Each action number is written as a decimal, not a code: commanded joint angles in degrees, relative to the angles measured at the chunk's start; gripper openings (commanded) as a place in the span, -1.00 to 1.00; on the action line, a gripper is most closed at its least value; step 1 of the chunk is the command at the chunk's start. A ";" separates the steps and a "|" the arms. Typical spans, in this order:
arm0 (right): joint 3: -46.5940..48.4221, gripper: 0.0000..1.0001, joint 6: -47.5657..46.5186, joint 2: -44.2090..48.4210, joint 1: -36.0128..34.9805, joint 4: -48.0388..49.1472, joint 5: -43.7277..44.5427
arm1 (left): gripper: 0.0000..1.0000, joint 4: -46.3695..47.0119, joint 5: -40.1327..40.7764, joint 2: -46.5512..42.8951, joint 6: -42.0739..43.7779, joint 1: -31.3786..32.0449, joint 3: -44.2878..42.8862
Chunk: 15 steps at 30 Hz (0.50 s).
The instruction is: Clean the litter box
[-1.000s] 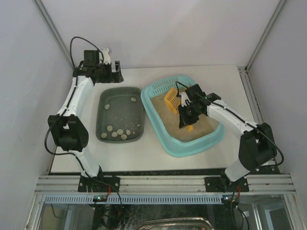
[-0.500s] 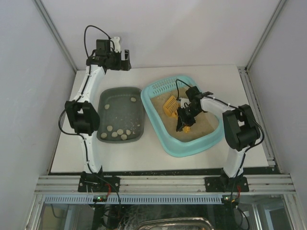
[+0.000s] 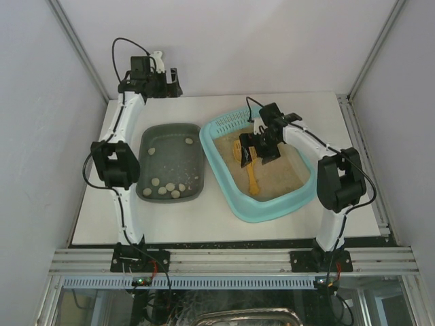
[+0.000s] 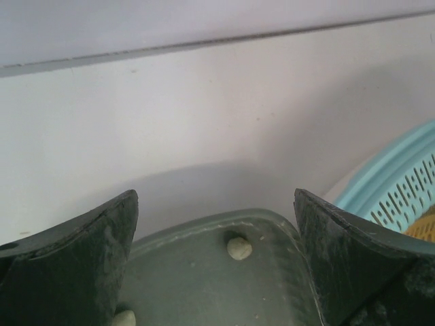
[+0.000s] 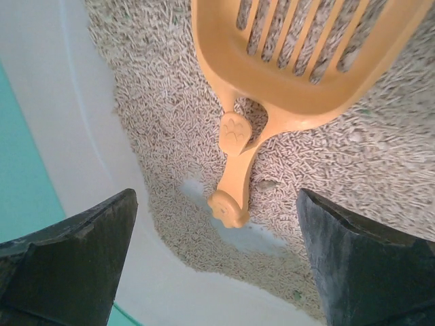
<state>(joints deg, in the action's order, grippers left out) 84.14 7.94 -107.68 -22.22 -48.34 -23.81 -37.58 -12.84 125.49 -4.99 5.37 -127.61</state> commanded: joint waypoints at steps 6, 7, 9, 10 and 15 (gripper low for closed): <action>12.36 1.00 4.53 12.96 -1.27 -6.00 9.04 | 0.99 13.63 -5.90 -11.37 -6.63 -2.66 9.64; 15.00 1.00 5.96 13.06 -0.20 -7.36 6.57 | 0.99 15.30 -6.33 -12.99 -7.04 -2.69 12.53; 21.54 1.00 10.72 12.06 1.57 -11.85 7.33 | 0.99 19.67 -7.57 -17.64 -7.59 -2.65 17.95; 25.49 1.00 12.93 11.12 1.78 -14.09 9.84 | 1.00 22.08 -7.64 -19.73 -7.81 -2.42 20.82; 39.98 1.00 16.24 7.46 1.91 -20.69 15.86 | 0.99 23.80 0.84 -27.94 -3.99 0.22 29.99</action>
<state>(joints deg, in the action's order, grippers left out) 117.34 18.52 -99.22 -20.51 -62.94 -13.74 -20.12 -16.91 106.21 -10.94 3.36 -102.54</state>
